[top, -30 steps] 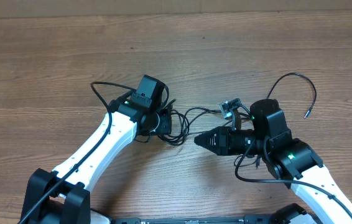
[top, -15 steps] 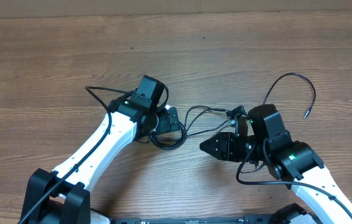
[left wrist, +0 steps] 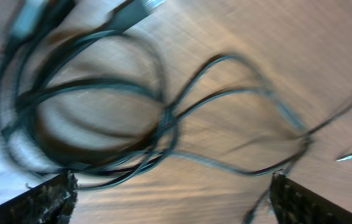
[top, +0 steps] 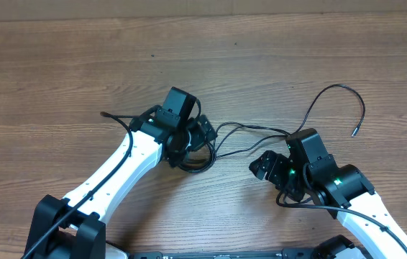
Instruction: Untangle cables
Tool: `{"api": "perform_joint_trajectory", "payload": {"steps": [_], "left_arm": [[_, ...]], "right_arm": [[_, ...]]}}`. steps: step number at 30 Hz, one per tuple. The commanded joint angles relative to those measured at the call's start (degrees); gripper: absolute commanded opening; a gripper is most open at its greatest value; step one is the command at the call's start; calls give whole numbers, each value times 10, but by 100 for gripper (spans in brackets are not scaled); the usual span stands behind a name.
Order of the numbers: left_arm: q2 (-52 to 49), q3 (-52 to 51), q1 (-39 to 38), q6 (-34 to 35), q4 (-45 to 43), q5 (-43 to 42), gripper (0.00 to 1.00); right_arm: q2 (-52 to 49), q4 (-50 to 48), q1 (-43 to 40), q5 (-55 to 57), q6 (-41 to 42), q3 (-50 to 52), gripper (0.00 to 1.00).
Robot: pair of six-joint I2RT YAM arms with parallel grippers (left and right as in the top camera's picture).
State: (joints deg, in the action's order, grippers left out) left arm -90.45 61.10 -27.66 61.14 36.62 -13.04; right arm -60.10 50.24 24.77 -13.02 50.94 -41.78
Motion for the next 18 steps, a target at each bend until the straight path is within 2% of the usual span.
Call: {"api": "perform_joint_trajectory", "payload": {"steps": [1,7,11,13,14,15,17,18], "left_arm": [[-10,1,-13,45,-33,33,95],[-67,1,-32,68,-46,47,92],[-127,1,-33,68,-104,45,88],[-154,1,-32,68,-135,44,81],[-164,1,-32,68,-145,44,74],[-176,1,-32,68,-151,44,61],[-188,1,-32,68,-150,45,19],[-189,1,-30,66,-150,45,4]], "right_arm": [[5,3,-1,34,33,-2,86],[5,5,-1,34,33,-2,89],[5,7,-1,34,31,-2,89],[5,11,-1,34,30,-2,89],[5,14,-1,34,30,-2,90],[5,16,-1,34,30,-2,90],[5,23,-1,36,30,-2,90],[5,25,-1,37,30,-2,90]]}}
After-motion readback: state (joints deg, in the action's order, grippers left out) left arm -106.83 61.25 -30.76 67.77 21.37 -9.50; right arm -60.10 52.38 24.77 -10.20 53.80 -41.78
